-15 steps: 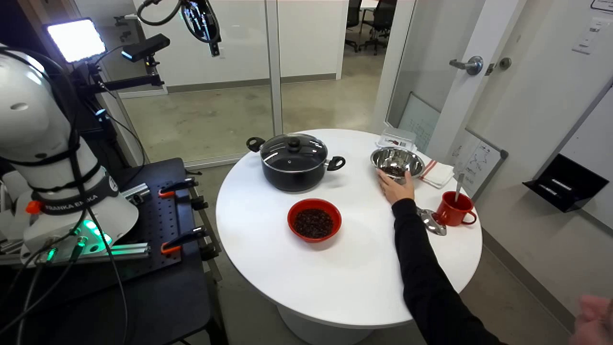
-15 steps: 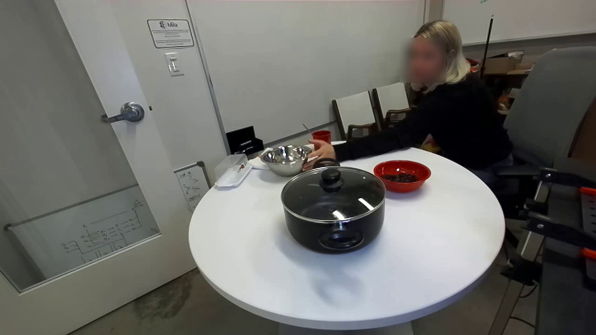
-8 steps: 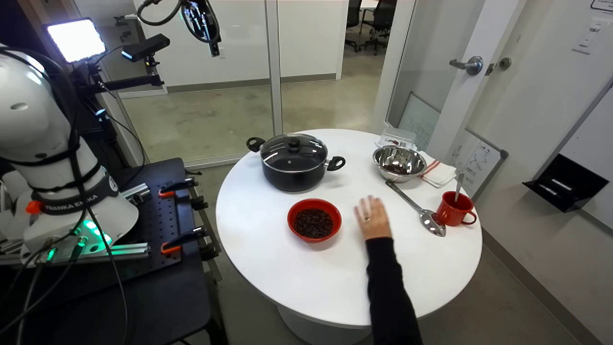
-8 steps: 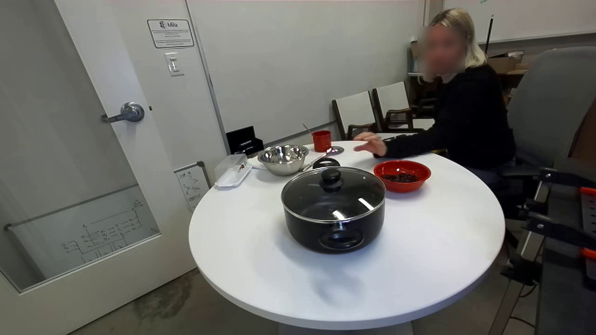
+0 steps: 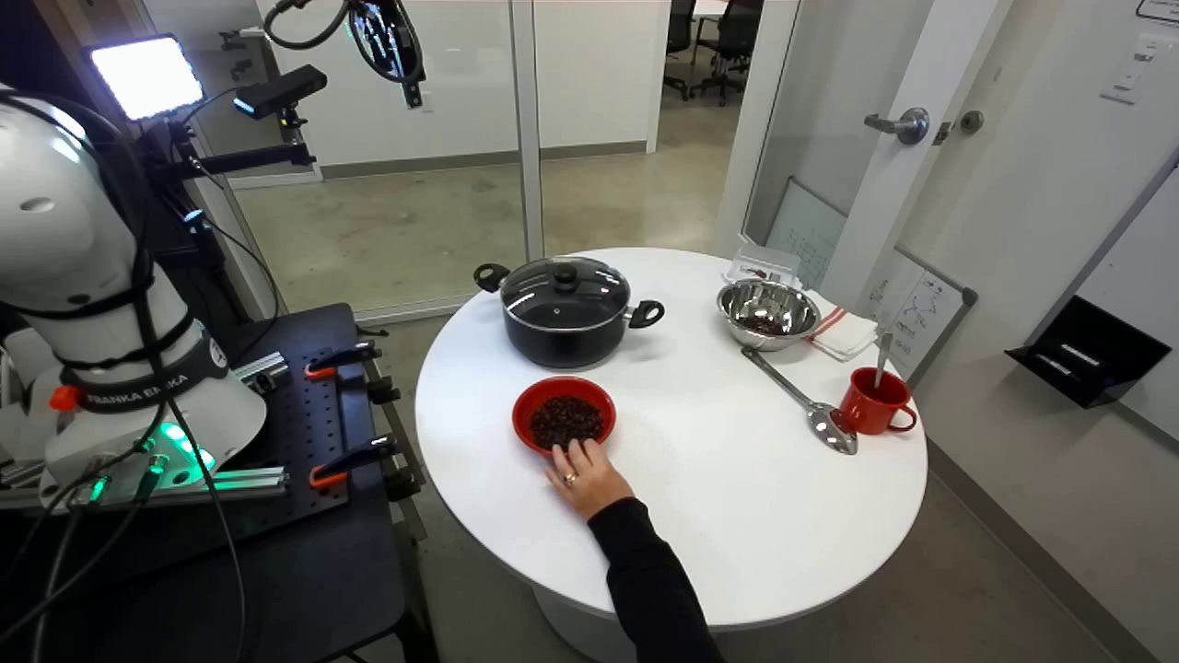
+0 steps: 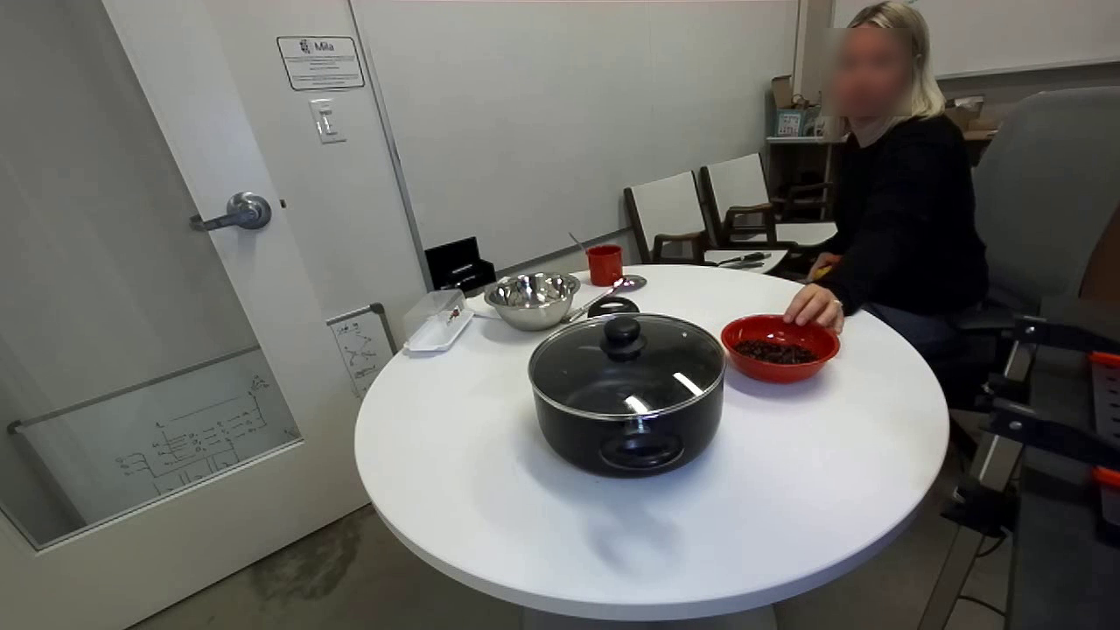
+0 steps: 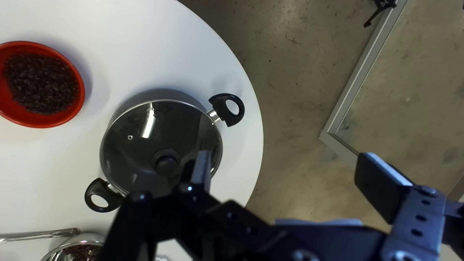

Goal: Pick up the lid from the pot and put it on the table, then pick up the red bowl and pour it's contents in the pot and pick up the lid and put it back on the pot

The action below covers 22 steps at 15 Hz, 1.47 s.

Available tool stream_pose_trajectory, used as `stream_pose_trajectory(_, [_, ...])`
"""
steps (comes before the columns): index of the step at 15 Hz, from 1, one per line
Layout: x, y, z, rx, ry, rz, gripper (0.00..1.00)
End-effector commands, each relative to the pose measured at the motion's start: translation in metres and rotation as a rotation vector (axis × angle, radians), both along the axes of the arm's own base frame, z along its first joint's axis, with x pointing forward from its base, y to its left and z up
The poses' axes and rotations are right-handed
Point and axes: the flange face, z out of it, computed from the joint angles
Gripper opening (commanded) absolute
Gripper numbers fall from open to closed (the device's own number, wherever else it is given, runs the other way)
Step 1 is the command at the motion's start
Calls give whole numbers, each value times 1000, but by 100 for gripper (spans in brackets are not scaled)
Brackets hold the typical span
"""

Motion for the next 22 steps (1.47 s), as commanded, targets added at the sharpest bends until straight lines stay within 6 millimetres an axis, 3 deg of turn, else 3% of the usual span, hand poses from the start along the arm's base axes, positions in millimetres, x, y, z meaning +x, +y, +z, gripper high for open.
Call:
stream_pose_trajectory(1, [0, 0, 1, 0, 1, 0, 100])
stream_pose_trajectory(12, [4, 2, 4, -1, -30, -13, 100])
stream_pose_trajectory(19, [77, 64, -10, -322, -89, 48, 100])
stream_pose_trajectory(22, [109, 81, -17, -418, -99, 75, 100])
